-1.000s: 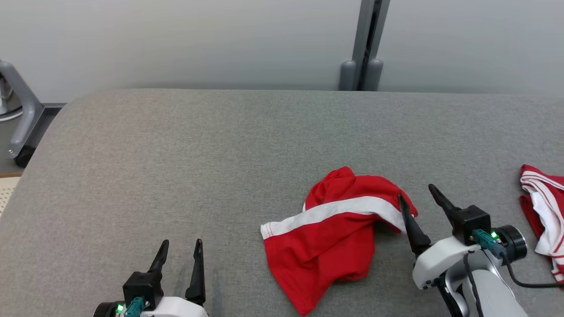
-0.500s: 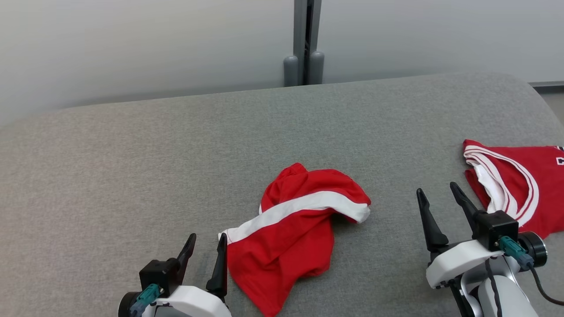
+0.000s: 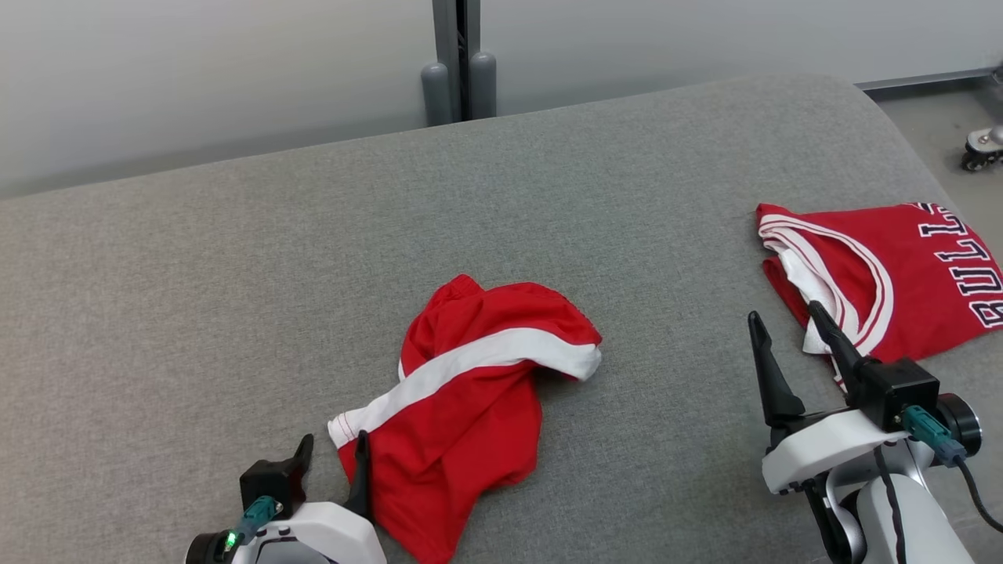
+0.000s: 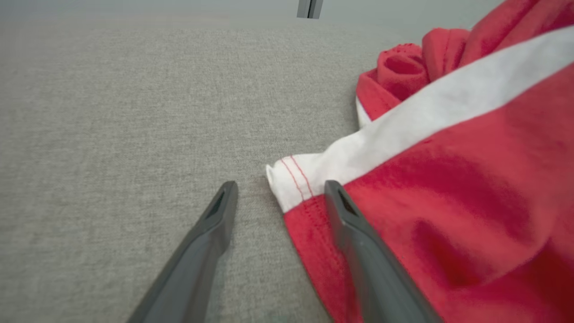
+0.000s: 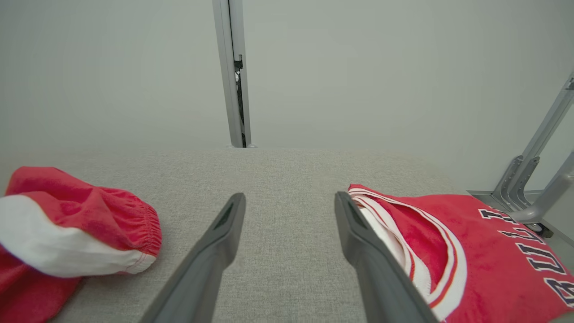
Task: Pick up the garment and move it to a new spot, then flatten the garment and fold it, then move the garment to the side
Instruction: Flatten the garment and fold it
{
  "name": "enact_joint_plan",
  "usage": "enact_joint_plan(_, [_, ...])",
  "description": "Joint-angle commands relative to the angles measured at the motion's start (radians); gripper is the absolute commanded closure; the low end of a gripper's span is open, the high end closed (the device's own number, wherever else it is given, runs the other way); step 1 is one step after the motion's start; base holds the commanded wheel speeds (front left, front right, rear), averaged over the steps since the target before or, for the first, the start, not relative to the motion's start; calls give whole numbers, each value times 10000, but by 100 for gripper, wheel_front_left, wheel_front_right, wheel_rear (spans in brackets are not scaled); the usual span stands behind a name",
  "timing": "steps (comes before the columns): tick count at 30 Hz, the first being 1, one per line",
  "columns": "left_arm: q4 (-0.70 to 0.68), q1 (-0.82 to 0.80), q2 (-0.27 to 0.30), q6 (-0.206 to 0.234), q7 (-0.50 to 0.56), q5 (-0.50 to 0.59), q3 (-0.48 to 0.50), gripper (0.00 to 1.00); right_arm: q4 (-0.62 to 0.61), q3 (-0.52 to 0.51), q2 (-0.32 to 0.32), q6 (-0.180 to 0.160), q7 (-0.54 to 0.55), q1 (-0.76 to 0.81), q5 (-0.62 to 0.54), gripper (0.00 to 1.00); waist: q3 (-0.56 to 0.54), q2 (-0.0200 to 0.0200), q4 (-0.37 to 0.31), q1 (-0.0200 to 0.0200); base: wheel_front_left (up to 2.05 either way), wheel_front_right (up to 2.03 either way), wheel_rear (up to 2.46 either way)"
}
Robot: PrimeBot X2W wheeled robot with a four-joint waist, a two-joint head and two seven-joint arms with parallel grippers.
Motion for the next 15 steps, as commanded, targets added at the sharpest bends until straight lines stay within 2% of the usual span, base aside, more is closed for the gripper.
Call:
enact_joint_plan(1, [121,-229,56,20,-12,52,56,0,-47,-37,-48,-4,-43,-58,41,0,97,0,-115,0,0,0,0])
enact_joint_plan(2, [199,-271,51,-29,-6,66,72,18,-54,-56,-49,-4,-43,-58,56,0,116,0,-138,0,0,0,0])
enact_joint_plan(4, [337,-298,53,-49,-4,143,83,91,-71,-81,-49,-4,-43,-63,62,0,147,0,-174,0,0,0,0])
enact_joint_plan(5, [354,-319,53,-82,-4,139,115,100,-77,-91,-51,-4,-43,-62,71,0,160,0,-182,0,0,0,0])
enact_joint_plan(11, [125,-363,64,-248,-9,480,263,100,-52,-239,-48,-4,-44,55,113,0,93,0,17,0,0,0,0])
enact_joint_plan(15, [-604,-290,65,-84,-13,964,755,100,-17,-316,-49,-4,-44,125,196,0,-66,0,329,0,0,0,0])
